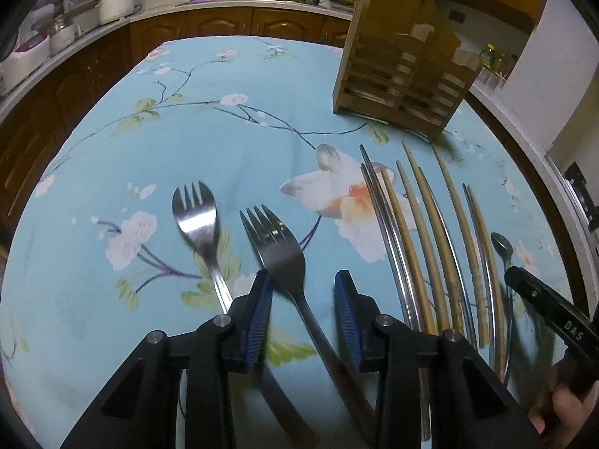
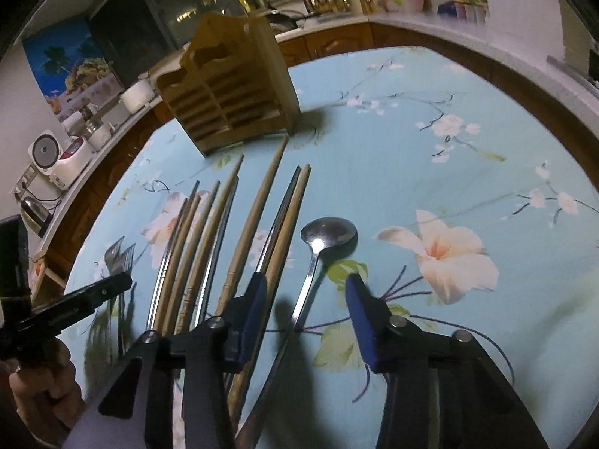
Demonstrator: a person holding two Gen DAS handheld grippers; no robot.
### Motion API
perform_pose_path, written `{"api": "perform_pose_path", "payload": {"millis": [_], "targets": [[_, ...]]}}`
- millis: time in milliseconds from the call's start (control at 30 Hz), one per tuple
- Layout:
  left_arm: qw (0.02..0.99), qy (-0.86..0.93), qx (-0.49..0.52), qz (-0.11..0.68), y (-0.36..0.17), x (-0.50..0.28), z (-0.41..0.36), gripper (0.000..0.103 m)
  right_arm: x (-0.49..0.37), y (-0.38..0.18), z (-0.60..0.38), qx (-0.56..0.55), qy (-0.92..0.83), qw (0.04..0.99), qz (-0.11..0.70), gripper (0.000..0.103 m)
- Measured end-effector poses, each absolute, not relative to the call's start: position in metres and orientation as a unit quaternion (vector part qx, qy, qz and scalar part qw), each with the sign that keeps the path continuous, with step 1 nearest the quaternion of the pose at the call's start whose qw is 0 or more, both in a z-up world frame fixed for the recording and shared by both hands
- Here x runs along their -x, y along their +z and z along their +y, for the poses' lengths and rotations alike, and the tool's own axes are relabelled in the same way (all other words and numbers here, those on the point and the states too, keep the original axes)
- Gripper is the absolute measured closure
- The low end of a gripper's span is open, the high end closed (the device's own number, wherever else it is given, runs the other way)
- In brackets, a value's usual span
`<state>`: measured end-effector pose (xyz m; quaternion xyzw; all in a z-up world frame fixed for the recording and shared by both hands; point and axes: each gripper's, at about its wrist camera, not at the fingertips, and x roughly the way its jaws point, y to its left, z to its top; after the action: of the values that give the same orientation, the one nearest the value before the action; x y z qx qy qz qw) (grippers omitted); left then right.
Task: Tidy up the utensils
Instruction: 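Grasp a silver fork with the left tool while the right tool grasps the silver spoon, then carry fork and spoon over the wooden holder and open both tools to drop them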
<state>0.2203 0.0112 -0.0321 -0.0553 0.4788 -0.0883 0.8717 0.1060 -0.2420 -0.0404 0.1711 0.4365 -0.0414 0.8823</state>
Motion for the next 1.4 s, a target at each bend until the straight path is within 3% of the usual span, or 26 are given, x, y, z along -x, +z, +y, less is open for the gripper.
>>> {"api": "perform_pose_path", "payload": {"millis": [67, 100, 133, 167, 233, 300, 367, 1400], "targets": [[0.873, -0.084, 0.047, 0.478, -0.034, -0.223, 0.008, 0.082, -0.112, -0.041, -0.241, -0.164, -0.039, 0.882, 0.441, 0.069], [0.874, -0.083, 0.043, 0.478, -0.034, -0.223, 0.007, 0.086, -0.113, -0.041, -0.242, -0.164, -0.038, 0.881, 0.442, 0.079], [0.874, -0.085, 0.042, 0.477, -0.035, -0.224, 0.006, 0.086, -0.115, -0.042, -0.243, -0.164, -0.038, 0.88, 0.443, 0.093], [0.874, -0.09, 0.042, 0.476, -0.036, -0.225, 0.006, 0.087, -0.116, -0.043, -0.244, -0.167, -0.037, 0.879, 0.446, 0.095], [0.875, -0.092, 0.039, 0.474, -0.036, -0.224, 0.005, 0.088, -0.115, -0.043, -0.249, -0.182, -0.031, 0.877, 0.443, 0.096], [0.875, -0.104, 0.047, 0.471, -0.037, -0.223, 0.007, 0.099, -0.111, -0.041, -0.251, -0.186, -0.029, 0.879, 0.439, 0.098], [0.875, -0.112, 0.056, 0.467, -0.035, -0.22, 0.01, 0.102, -0.109, -0.037, -0.25, -0.189, -0.026, 0.881, 0.433, 0.1], [0.919, -0.162, 0.1, 0.347, 0.046, -0.169, 0.035, 0.103, -0.104, 0.048, -0.248, -0.182, -0.006, 0.927, 0.327, 0.101]]}}
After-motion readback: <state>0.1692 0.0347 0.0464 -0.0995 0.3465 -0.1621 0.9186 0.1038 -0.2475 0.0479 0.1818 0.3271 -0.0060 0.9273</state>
